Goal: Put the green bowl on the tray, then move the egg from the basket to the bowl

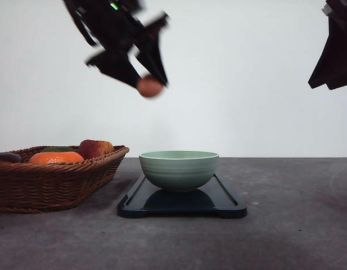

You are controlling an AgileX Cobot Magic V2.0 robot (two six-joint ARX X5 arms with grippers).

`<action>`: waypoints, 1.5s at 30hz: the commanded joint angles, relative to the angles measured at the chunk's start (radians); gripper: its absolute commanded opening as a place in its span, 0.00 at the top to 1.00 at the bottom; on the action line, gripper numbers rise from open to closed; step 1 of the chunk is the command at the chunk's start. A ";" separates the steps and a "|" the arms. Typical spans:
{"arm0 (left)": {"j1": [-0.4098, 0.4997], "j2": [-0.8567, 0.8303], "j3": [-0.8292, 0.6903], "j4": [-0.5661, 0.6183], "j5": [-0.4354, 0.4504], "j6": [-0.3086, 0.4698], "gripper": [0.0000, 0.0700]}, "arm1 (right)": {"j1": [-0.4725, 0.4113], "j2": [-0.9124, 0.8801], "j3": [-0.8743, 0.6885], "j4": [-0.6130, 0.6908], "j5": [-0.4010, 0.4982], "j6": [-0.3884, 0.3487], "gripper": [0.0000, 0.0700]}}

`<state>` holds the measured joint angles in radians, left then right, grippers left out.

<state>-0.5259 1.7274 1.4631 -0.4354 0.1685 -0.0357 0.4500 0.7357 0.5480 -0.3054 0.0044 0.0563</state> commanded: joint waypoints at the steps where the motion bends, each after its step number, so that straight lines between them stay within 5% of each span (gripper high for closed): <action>1: -0.028 0.052 0.018 0.021 -0.039 0.030 0.62 | 0.005 0.008 0.005 0.006 0.004 -0.005 0.70; 11: -0.101 0.206 0.018 0.120 -0.114 0.047 0.62 | 0.005 0.008 0.005 0.006 0.004 -0.005 0.70; 36: -0.125 0.327 0.018 0.118 -0.118 0.043 0.60 | 0.005 0.008 0.005 0.006 0.004 -0.005 0.70; 45: -0.126 0.328 0.018 0.106 -0.118 0.043 0.43 | 0.005 0.008 0.005 0.006 0.004 -0.005 0.70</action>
<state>-0.6423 2.0350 1.4631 -0.3290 0.0509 0.0010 0.4500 0.7357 0.5480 -0.3054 0.0044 0.0563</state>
